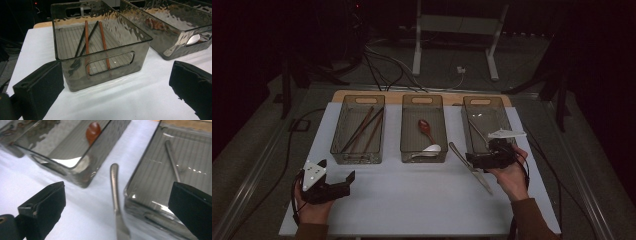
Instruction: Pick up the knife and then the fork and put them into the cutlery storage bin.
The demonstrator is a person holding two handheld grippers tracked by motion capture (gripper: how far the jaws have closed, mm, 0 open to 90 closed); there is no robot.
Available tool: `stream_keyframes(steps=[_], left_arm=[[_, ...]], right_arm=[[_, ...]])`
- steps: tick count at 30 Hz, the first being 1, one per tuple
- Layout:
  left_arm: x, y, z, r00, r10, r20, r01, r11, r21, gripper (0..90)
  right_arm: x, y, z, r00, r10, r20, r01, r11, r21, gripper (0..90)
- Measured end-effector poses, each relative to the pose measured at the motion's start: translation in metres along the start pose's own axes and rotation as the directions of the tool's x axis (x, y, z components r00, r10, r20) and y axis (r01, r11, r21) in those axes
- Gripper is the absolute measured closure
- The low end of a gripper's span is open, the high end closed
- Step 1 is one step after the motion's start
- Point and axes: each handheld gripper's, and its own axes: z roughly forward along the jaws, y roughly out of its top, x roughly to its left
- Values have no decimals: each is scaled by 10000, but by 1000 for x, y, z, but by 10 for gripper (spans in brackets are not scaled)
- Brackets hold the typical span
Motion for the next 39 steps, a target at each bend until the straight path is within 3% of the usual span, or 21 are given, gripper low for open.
stream_keyframes(steps=[10,20,32,39], left_arm=[[0,0,0,10000,3,8,-3,10000,-8,7],[-1,0,0,10000,-8,-1,8,10000,-16,7],[0,0,0,10000,14,19,-14,10000,-18,7],[0,0,-1,10000,-15,15,15,10000,-23,7]], right_arm=[[15,-23,4,9988,-399,-277,410,9984,392,42],[17,-38,22,9987,-473,-215,491,9943,948,73],[15,-50,42,9965,-815,189,777,9856,1500,324],[7,-51,55,9980,-564,268,515,9860,1584,473]])
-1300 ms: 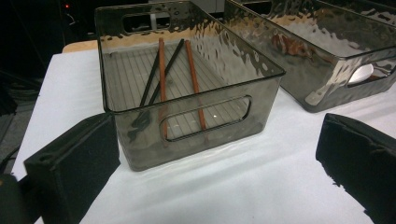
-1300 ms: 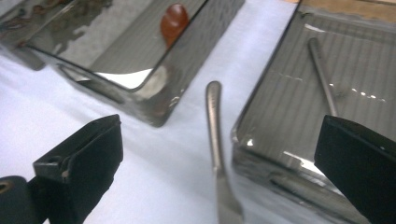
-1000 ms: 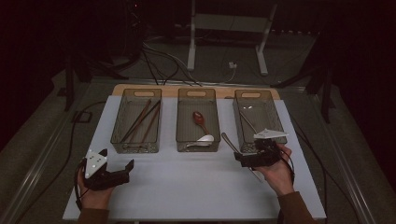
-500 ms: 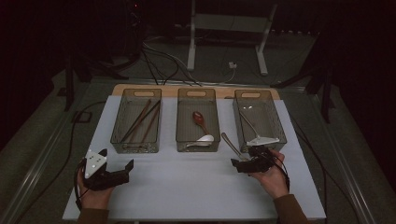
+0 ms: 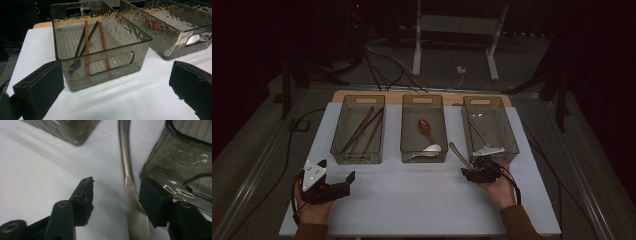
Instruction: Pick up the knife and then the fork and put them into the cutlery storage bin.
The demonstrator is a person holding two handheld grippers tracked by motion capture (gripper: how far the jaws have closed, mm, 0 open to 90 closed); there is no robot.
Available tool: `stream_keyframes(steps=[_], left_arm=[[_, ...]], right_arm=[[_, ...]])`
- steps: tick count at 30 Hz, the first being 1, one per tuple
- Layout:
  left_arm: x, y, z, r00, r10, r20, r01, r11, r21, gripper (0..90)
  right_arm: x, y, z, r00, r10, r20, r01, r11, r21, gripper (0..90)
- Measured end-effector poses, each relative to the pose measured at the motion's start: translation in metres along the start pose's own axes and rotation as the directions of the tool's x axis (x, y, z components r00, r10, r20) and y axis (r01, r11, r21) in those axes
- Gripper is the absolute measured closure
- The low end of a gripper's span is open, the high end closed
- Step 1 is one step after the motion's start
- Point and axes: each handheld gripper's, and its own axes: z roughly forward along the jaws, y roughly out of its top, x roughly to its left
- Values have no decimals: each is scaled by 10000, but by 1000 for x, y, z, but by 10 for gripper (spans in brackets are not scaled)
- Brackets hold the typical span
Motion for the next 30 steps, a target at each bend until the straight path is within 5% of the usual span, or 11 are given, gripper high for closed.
stream_keyframes(steps=[13,20,30], left_arm=[[0,0,0,10000,9,3,-9,10000,6,6],[0,0,0,10000,10,-10,-10,10000,6,7],[0,0,0,10000,-1,-23,1,10000,5,7]], right_arm=[[-7,-3,9,9998,168,127,-169,9998,44,646],[-6,-5,8,9994,-215,267,213,9997,71,782],[-2,-8,3,9965,-834,-21,835,9958,364,791]])
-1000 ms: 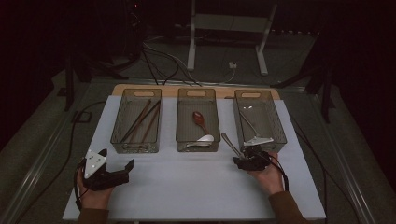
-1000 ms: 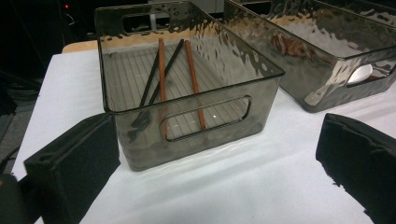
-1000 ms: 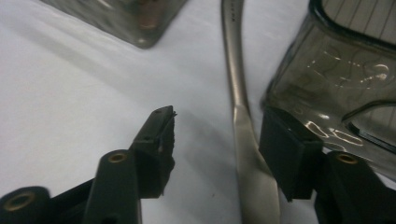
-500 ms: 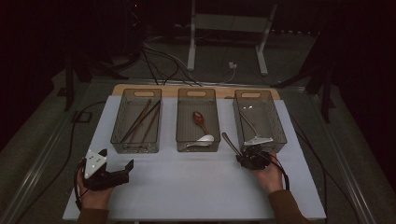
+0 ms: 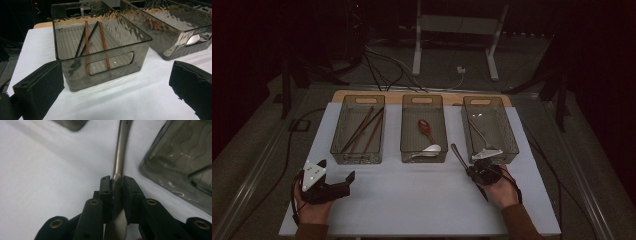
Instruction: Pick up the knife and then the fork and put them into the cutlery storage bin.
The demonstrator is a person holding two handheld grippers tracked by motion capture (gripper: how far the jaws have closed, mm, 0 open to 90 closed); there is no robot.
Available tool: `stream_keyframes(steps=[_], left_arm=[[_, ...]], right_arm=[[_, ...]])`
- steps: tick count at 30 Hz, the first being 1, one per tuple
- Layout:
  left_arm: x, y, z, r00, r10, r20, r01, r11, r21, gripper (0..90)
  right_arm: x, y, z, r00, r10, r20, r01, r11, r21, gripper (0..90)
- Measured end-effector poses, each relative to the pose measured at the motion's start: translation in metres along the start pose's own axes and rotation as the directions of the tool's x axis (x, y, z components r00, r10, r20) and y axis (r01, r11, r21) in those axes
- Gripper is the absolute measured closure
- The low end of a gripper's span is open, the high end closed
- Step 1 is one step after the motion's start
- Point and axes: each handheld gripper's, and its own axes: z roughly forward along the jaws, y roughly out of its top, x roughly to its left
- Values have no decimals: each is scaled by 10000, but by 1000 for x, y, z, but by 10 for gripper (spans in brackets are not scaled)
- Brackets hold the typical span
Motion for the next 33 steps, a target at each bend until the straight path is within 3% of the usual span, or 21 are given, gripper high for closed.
stream_keyframes(steps=[9,17,25,33], left_arm=[[-1,0,1,10000,-19,10,19,10000,-4,7],[-1,0,1,10000,20,21,-20,10000,27,7],[0,0,1,10000,-20,2,20,10000,11,7],[0,0,0,10000,-13,-9,13,10000,-11,7]], right_arm=[[-1,-14,-14,9982,-278,-538,299,9988,398,791],[-3,-4,-13,9972,-35,-750,91,9972,743,786],[0,14,-4,9986,-160,-508,213,9941,1063,790],[5,19,2,9997,-181,-147,202,9879,1536,787]])
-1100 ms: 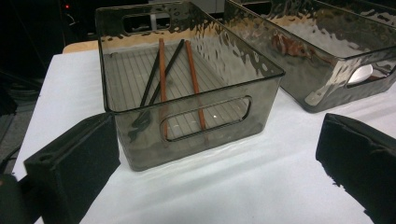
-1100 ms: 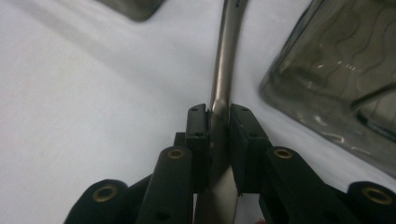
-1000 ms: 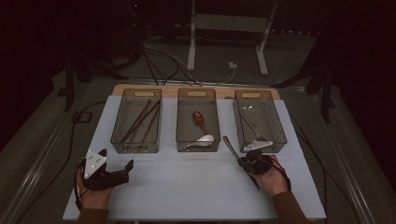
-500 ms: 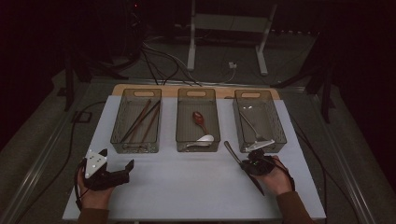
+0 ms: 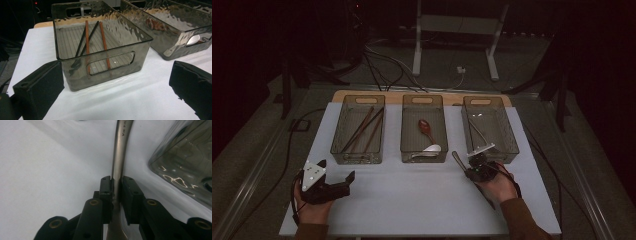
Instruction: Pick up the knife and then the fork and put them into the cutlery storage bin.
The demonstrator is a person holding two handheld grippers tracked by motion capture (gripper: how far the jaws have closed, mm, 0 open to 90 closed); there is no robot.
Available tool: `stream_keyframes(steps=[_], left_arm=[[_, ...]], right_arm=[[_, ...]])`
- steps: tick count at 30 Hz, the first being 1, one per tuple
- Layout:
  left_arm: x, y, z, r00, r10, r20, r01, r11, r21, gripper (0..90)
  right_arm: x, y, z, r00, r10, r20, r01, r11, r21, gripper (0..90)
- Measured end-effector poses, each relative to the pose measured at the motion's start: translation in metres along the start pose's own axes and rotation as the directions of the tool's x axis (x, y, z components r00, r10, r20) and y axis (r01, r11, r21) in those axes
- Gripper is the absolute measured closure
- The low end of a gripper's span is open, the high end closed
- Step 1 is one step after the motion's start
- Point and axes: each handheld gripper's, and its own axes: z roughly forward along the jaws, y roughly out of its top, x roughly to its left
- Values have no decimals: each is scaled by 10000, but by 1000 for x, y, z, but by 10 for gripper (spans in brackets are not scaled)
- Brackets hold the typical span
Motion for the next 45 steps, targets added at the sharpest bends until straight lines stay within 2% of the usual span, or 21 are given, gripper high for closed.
stream_keyframes(steps=[4,8,16,28,36,45], left_arm=[[0,0,0,10000,-12,4,12,10000,13,7],[0,0,0,10000,-56,-4,56,10000,-4,7],[0,-1,1,10000,-20,26,20,10000,52,7],[0,-1,2,10000,-29,28,28,10000,86,6],[0,-1,2,10000,-23,23,23,10000,93,7],[0,-1,2,10000,-18,7,18,10000,91,7]], right_arm=[[4,1,1,9995,-125,290,121,9998,144,789],[3,3,1,9998,10,222,-15,9997,260,795],[5,5,1,9994,-18,341,6,9994,359,806],[8,-4,-6,9985,75,537,-47,9986,-528,806],[4,-6,-11,9979,380,523,-336,9961,-817,806],[4,-6,-16,9977,398,549,-338,9938,-1056,806]])
